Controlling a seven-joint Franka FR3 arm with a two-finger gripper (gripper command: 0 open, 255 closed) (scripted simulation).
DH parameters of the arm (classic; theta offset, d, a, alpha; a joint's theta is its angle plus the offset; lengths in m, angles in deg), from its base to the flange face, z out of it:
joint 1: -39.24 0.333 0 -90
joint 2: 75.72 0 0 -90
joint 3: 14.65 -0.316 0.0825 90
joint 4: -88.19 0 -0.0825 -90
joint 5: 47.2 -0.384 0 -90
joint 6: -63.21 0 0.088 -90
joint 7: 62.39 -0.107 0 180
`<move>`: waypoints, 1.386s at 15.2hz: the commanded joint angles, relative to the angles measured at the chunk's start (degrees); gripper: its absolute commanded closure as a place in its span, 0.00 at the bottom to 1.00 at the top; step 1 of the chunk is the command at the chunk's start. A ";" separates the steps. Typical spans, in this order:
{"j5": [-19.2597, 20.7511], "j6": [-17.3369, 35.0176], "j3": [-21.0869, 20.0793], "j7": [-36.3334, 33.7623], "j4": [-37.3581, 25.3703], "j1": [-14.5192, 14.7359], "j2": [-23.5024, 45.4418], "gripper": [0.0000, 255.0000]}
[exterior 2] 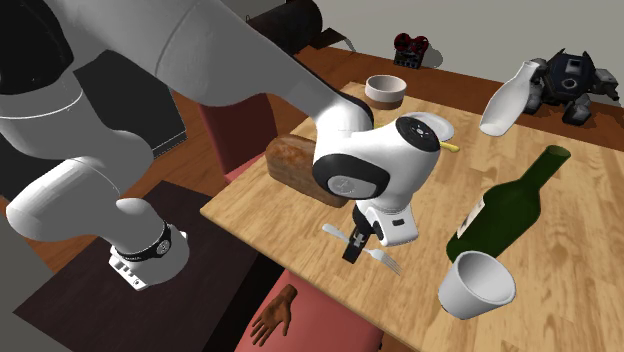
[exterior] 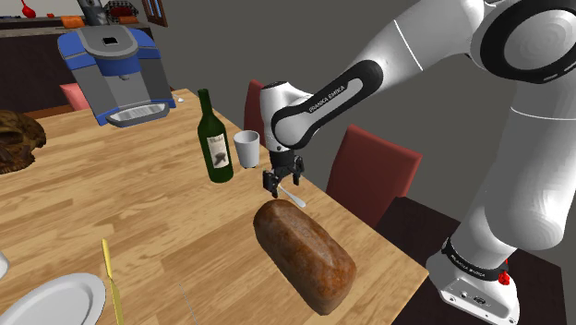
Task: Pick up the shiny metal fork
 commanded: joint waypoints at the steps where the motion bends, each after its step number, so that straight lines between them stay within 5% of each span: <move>1: 0.03 0.19 -0.01 -0.05 0.04 0.03 0.12 1.00; 10: 0.02 0.24 -0.01 -0.04 0.11 0.03 0.09 1.00; 21: -0.91 -7.49 -0.20 0.24 -3.06 -0.26 -4.54 1.00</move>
